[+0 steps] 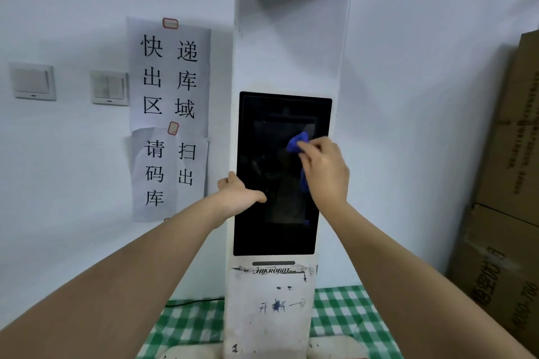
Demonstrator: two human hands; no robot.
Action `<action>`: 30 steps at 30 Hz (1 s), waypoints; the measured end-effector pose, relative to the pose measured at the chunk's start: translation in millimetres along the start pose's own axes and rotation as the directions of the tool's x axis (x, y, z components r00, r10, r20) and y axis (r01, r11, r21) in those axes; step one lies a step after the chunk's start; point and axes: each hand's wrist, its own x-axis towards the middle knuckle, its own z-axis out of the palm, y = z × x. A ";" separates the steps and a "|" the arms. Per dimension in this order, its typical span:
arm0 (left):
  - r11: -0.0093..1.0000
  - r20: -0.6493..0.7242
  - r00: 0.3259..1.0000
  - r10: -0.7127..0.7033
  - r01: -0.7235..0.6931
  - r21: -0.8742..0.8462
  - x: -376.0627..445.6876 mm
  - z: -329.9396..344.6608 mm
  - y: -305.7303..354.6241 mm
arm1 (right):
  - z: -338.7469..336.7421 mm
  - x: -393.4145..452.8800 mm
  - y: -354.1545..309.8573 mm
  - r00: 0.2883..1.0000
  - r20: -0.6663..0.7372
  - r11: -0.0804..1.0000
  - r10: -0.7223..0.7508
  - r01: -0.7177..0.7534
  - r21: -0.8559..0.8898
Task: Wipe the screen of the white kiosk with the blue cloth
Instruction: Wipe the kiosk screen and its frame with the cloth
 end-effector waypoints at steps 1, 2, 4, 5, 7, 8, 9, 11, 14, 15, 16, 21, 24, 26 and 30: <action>1.000 0.001 1.000 0.004 -0.004 0.002 0.3 -1.0 -0.8 | 0.5 3.0 -3.8 0.995 -0.077 0.998 0.062 -0.062 0.006; 1.000 0.001 1.000 0.008 -0.008 0.002 0.9 -1.7 -1.7 | 3.7 2.9 -7.3 0.991 -0.125 0.997 0.055 -0.061 -0.043; 1.000 0.002 1.000 0.014 -0.014 -0.006 2.4 -1.9 -3.3 | 12.6 -5.3 -14.0 0.993 -0.116 0.993 -0.008 -0.006 -0.116; 1.000 -0.001 1.000 0.018 -0.018 -0.008 3.3 -1.9 -4.2 | 16.8 -11.5 -16.5 0.995 -0.085 0.990 -0.047 0.035 -0.140; 1.000 -0.009 1.000 0.018 -0.018 -0.006 4.8 -1.8 -5.3 | 23.7 -25.2 -17.0 0.984 0.004 0.962 -0.178 0.175 -0.208; 1.000 -0.010 1.000 0.017 -0.017 -0.004 5.5 -2.1 -5.7 | 25.4 -29.1 -15.0 0.962 0.058 0.929 -0.267 0.272 -0.252; 1.000 -0.010 1.000 0.017 -0.018 -0.003 6.3 -2.7 -6.0 | 25.5 -29.9 -12.8 0.928 0.117 0.881 -0.355 0.373 -0.291; 1.000 -0.002 1.000 0.017 -0.017 -0.005 7.1 -4.0 -6.5 | 19.4 -23.4 -9.6 0.867 0.193 0.802 -0.460 0.499 -0.330; 1.000 0.023 1.000 0.021 -0.020 -0.019 7.4 -6.2 -7.8 | 7.9 -7.0 -10.8 0.937 0.061 0.894 -0.343 0.346 -0.285; 0.999 0.030 0.999 0.025 -0.024 -0.026 7.7 -6.8 -8.5 | 5.6 -2.8 -13.3 0.974 -0.023 0.950 -0.223 0.213 -0.228; 0.999 0.036 0.999 0.029 -0.027 -0.033 8.3 -7.6 -9.6 | 6.5 -0.2 -16.1 0.989 -0.091 0.980 -0.117 0.100 -0.171; 0.998 0.029 0.999 0.037 -0.035 -0.057 12.7 -4.3 -13.3 | 30.4 -21.3 -28.0 0.984 -0.086 0.970 -0.153 0.133 -0.204; 0.998 0.013 0.999 0.043 -0.042 -0.053 12.7 -0.7 -13.9 | 35.0 -39.2 -26.8 0.927 0.104 0.869 -0.361 0.374 -0.323; 0.998 0.013 0.999 0.033 -0.032 -0.057 13.3 -1.0 -13.3 | 29.9 -36.0 -24.1 0.879 0.164 0.810 -0.447 0.476 -0.342; 0.995 0.022 0.999 0.027 -0.025 -0.097 14.6 -5.0 -11.6 | 23.7 -12.2 -31.2 0.958 -0.035 0.927 -0.286 0.267 -0.262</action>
